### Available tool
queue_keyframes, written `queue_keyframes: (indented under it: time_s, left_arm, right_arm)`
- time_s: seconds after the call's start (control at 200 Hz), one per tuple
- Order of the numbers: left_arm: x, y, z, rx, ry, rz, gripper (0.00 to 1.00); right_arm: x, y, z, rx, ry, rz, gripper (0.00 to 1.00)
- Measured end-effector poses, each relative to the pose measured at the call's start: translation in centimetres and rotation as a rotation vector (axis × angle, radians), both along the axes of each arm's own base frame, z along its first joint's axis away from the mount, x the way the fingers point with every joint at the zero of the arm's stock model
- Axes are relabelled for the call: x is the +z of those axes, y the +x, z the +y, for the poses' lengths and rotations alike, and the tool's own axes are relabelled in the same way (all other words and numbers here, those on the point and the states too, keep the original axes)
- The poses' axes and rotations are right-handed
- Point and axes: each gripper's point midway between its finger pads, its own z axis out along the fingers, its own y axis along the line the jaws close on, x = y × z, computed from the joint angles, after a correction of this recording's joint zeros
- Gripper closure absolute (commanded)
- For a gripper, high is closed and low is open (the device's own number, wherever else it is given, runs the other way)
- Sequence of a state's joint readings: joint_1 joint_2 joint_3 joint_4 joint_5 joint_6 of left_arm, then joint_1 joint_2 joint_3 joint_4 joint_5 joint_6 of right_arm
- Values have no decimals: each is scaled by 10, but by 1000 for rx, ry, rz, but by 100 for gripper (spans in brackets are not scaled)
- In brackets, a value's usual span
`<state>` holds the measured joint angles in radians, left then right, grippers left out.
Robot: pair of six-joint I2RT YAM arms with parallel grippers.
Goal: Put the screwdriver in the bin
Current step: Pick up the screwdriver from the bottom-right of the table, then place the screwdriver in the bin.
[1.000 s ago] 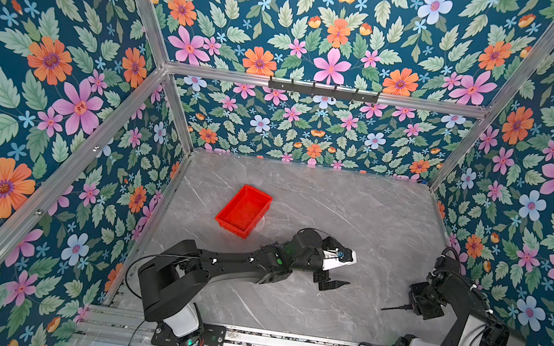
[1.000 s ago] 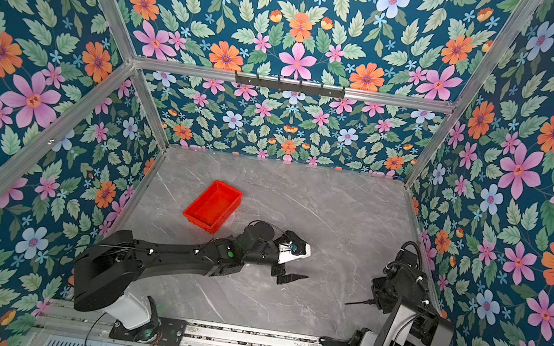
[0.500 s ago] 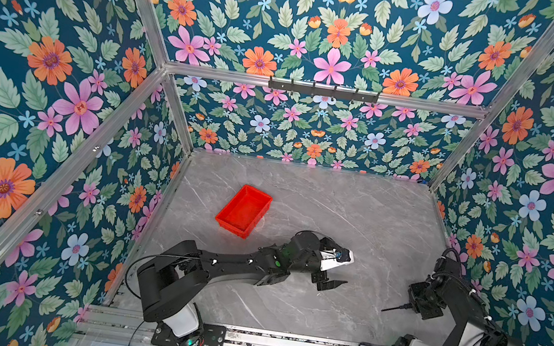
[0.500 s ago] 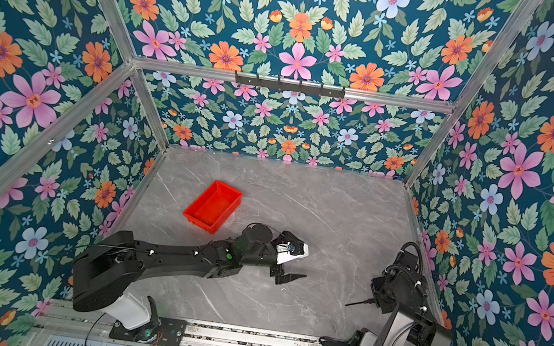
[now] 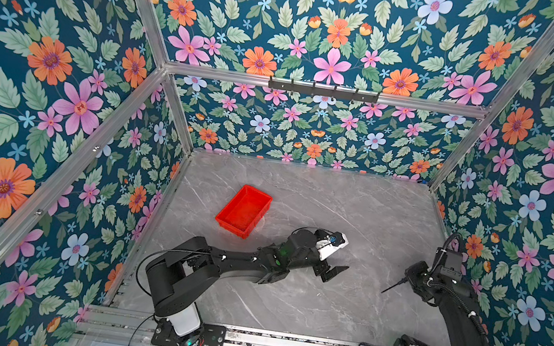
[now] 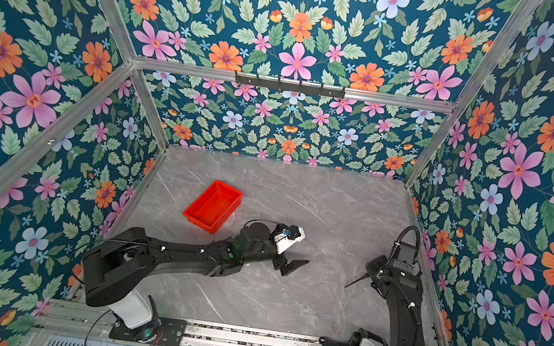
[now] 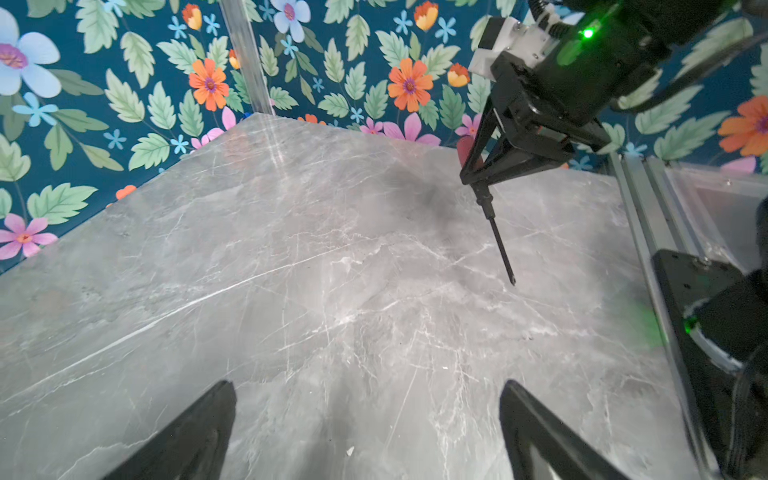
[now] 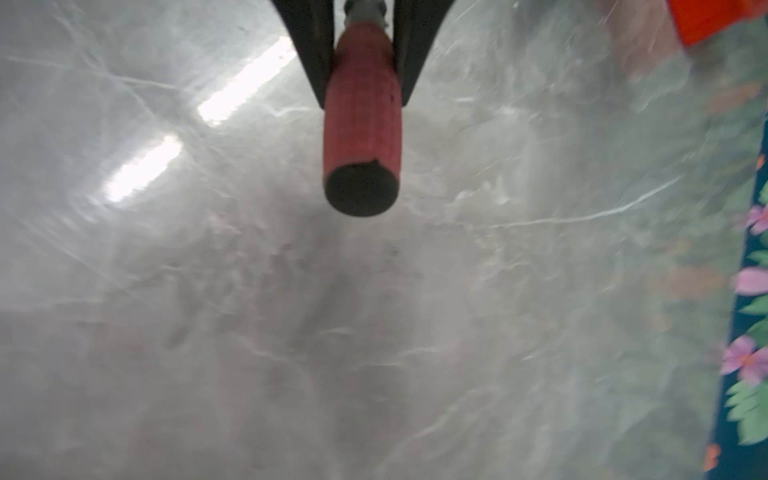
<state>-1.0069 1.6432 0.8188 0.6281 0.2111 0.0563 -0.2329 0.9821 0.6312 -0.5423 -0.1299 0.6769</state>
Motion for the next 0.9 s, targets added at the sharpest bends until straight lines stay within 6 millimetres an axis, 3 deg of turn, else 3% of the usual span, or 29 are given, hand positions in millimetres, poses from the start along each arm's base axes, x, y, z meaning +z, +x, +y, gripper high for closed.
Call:
queue_keyframes:
  time_s: [0.19, 0.465, 0.735, 0.9]
  left_arm:
    - [10, 14, 10, 69, -157, 93, 0]
    - [26, 26, 38, 119, -404, 217, 0]
    - [41, 27, 44, 97, -505, 251, 0]
    - [55, 24, 36, 42, -528, 237, 0]
  right_arm:
    - [40, 38, 56, 247, 3, -163, 100]
    - [87, 76, 124, 520, -11, -378, 100]
    - [122, 91, 163, 693, 47, -564, 100]
    - [150, 91, 185, 814, 89, -678, 100]
